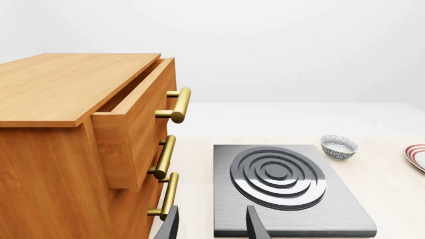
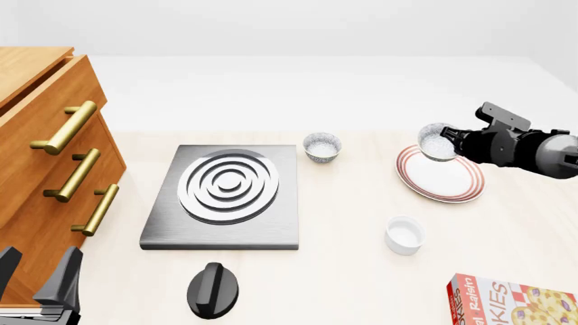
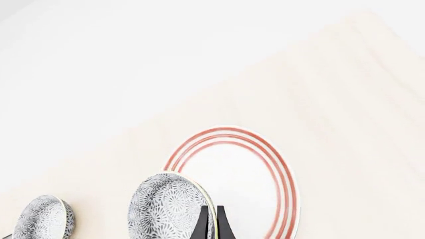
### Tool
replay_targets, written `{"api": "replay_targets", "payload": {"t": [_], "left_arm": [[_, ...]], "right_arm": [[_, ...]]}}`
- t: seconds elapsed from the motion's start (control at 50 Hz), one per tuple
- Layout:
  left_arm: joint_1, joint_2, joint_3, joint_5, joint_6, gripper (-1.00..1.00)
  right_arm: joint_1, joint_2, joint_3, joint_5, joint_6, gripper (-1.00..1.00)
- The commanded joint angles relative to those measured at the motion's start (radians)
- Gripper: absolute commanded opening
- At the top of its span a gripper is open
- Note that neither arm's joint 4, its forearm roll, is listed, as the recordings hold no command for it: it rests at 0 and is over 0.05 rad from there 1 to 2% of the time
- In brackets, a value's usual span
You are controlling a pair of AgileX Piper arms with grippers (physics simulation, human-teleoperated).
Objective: Pick the akita bowl next to the cookies box and place it on the plate.
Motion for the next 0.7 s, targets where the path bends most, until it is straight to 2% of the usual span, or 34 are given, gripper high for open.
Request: {"api": "replay_targets", "payload": {"t": [0.02, 0.3, 0.56, 0.7], "left_arm": [[0.0, 0.0, 0.0, 0.0, 0.0, 1.0], [0.0, 0.0, 0.0, 0.0, 0.0, 1.0], [0.0, 0.0, 0.0, 0.0, 0.0, 1.0], [0.0, 0.0, 0.0, 0.0, 0.0, 1.0]], "right_arm": [[-0.028, 0.044, -0.009, -0.025, -0.032, -1.0], [-0.044, 0.144, -0.035, -0.057, -0.078, -1.0], [-0.041, 0.214, -0.034, -0.096, -0.089, -1.0], [-0.039, 0.202, -0.025, -0.107, -0.095, -1.0]]}}
